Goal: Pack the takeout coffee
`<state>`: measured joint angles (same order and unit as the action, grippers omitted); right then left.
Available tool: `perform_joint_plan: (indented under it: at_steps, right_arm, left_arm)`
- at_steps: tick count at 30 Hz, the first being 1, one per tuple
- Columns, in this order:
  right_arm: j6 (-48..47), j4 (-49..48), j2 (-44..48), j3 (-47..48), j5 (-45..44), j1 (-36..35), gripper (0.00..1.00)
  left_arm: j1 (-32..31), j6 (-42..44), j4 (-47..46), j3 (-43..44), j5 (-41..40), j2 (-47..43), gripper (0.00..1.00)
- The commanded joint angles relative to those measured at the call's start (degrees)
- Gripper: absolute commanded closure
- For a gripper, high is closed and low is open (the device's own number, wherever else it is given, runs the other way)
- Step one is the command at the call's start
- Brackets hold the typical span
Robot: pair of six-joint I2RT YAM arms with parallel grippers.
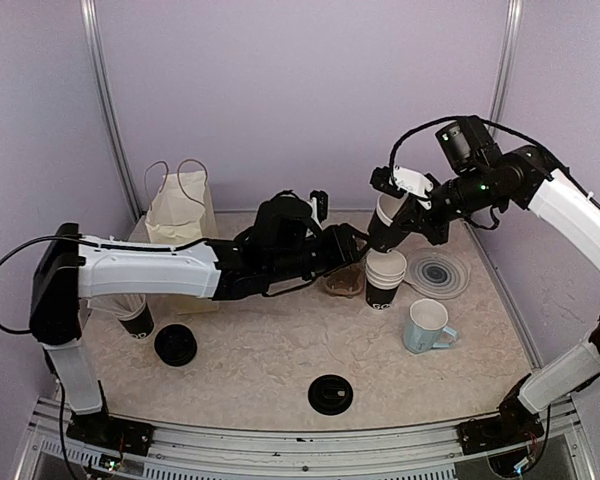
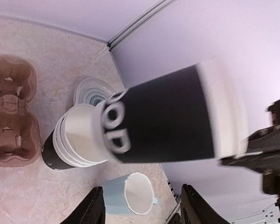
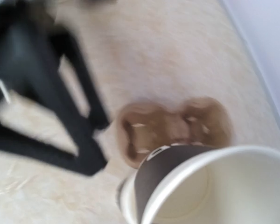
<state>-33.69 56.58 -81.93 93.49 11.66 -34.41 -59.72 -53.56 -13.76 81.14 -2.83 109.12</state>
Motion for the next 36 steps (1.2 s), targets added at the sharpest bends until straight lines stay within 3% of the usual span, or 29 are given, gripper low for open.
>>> perform_joint_plan:
  at_steps: [1, 5, 14, 22, 36]
  right_arm:
    - [-4.20, 0.41, 1.58, -7.05, 2.64, -7.39, 1.00]
    - [-5.41, -1.86, -0.26, -11.54, 3.28, -13.95, 1.00]
    - [-6.08, -5.68, -11.03, -12.37, 1.91, -21.91, 1.00]
    - [-6.03, -7.68, -17.43, -10.90, 3.09, -22.97, 1.00]
    - [-4.97, -8.39, -18.35, -12.54, 5.53, -23.96, 1.00]
  left_arm:
    - [-3.57, 7.39, 13.30, -3.18, -11.22, -12.03, 0.45]
    - [-3.72, 7.25, 20.90, -8.45, -18.86, -20.34, 0.45]
    - [-0.98, 4.33, 21.38, -19.54, -23.50, -33.11, 0.45]
    - [-0.99, 5.17, 22.09, -20.61, -24.53, -34.45, 0.44]
    - [-1.36, 4.17, 19.87, -23.73, -23.68, -35.12, 0.44]
